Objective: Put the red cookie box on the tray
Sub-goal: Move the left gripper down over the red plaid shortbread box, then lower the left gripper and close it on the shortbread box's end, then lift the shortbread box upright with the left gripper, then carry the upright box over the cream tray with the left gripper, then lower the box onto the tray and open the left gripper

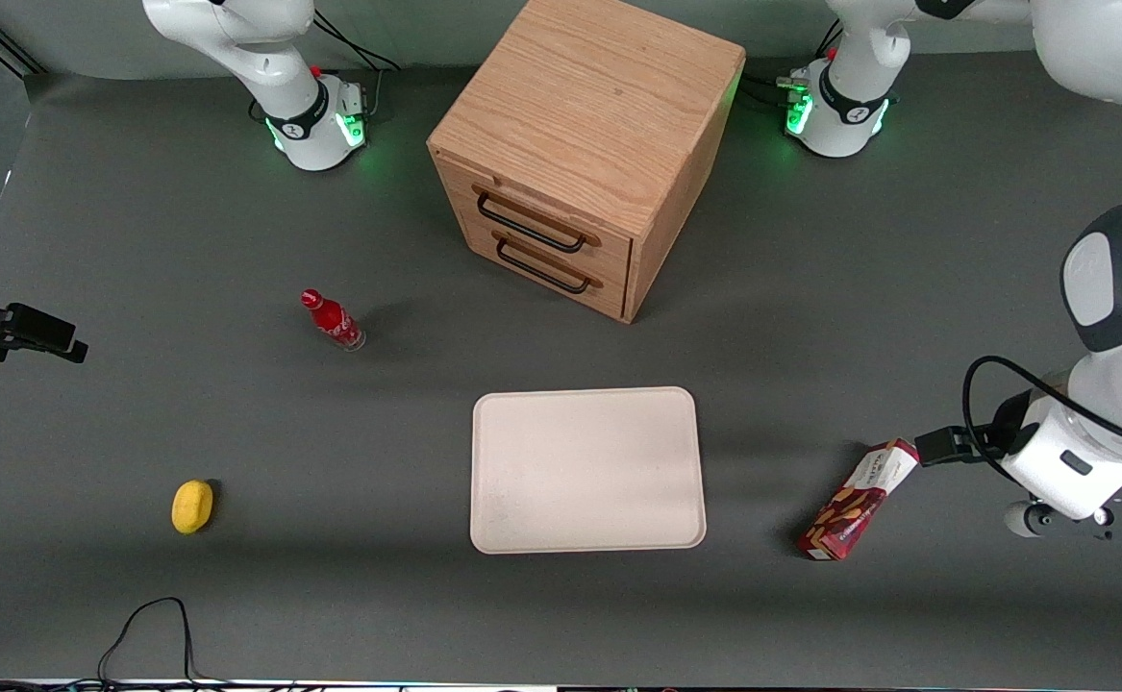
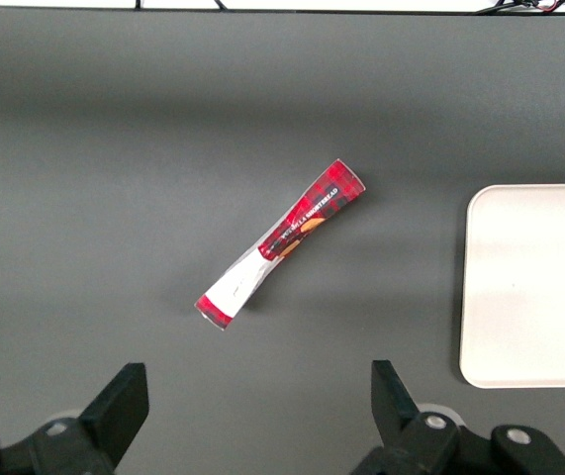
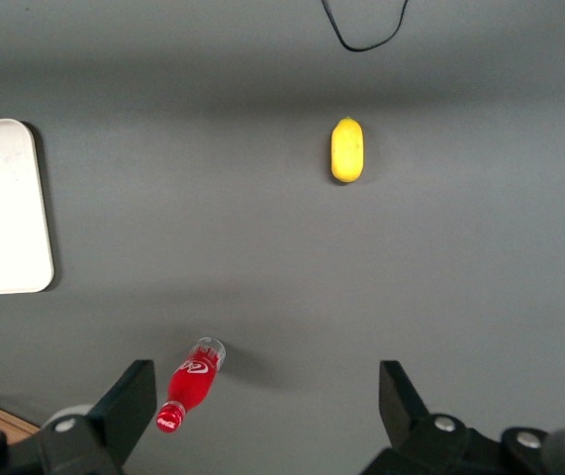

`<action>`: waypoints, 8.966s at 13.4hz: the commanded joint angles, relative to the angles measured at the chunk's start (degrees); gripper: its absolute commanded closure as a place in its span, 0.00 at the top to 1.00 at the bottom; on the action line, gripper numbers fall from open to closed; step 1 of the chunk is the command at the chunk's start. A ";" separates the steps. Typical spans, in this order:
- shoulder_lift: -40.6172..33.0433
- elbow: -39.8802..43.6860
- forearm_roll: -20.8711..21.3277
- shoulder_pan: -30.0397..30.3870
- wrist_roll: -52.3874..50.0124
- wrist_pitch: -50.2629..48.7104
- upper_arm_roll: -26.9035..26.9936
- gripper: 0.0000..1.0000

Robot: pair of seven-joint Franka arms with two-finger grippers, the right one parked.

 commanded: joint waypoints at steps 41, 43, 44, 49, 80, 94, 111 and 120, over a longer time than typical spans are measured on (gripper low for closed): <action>13.17 -14.61 0.67 -0.59 38.24 24.83 -0.23 0.60; 13.08 -14.61 0.59 -0.59 38.15 24.84 -0.23 0.30; 13.08 -14.52 0.50 -0.59 38.15 24.75 -0.23 0.17; 12.99 -14.44 0.59 -0.32 38.76 24.75 -0.23 0.00; -6.18 -0.55 0.24 -16.41 -36.95 -6.90 -6.54 0.00; 9.55 -7.13 1.46 -16.23 -28.21 14.43 -8.31 0.00; 16.69 -7.76 9.82 -16.32 -29.52 23.96 -7.96 1.00; -1.22 -7.40 8.33 -15.79 -29.09 1.31 -8.49 1.00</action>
